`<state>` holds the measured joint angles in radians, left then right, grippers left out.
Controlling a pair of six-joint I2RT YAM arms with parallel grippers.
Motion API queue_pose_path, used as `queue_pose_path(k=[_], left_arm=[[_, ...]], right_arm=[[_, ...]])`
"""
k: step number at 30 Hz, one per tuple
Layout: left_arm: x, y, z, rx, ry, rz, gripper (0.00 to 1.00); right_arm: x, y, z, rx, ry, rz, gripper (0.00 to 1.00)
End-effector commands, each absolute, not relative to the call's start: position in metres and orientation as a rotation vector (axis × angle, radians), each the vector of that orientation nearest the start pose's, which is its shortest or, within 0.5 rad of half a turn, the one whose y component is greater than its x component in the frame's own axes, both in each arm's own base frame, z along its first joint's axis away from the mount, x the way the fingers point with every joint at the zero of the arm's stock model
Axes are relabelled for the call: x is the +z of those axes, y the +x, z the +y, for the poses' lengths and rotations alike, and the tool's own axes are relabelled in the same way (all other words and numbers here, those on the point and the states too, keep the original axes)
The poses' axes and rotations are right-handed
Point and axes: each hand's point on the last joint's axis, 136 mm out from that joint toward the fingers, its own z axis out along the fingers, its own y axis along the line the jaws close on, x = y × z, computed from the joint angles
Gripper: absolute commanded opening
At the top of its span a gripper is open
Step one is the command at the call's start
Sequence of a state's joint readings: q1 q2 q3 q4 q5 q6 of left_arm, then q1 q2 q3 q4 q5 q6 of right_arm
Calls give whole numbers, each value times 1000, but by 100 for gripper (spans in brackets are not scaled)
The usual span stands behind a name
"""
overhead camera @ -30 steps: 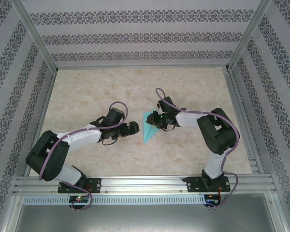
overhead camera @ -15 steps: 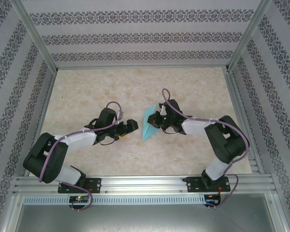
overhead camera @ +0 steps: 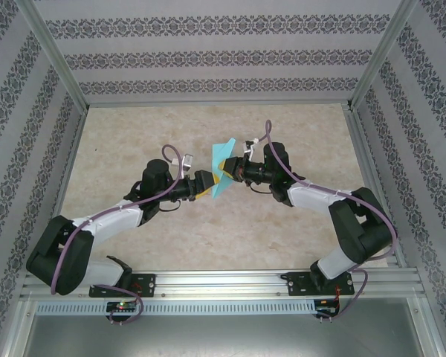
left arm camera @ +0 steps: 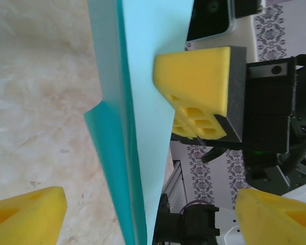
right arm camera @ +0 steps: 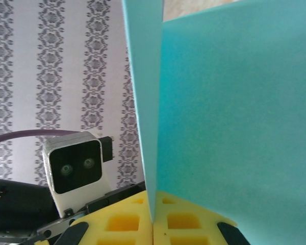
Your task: Fold a paper plane with a square sheet of paper (pick it up from the middle)
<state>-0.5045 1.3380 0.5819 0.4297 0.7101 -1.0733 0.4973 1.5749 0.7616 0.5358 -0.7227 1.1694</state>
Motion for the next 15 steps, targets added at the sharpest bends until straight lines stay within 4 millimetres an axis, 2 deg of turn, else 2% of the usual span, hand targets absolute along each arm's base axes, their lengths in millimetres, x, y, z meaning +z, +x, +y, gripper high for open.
queue_pose_path(k=[1, 5, 15], left_arm=[[199, 270, -289, -1725, 16, 2146, 85], [202, 270, -291, -1738, 22, 2126, 74], [199, 274, -290, -1669, 41, 2150, 29]], right_arm=[[203, 316, 314, 1853, 70, 2128, 7], [201, 313, 318, 1881, 63, 2129, 7], [194, 311, 316, 1860, 55, 2169, 10]])
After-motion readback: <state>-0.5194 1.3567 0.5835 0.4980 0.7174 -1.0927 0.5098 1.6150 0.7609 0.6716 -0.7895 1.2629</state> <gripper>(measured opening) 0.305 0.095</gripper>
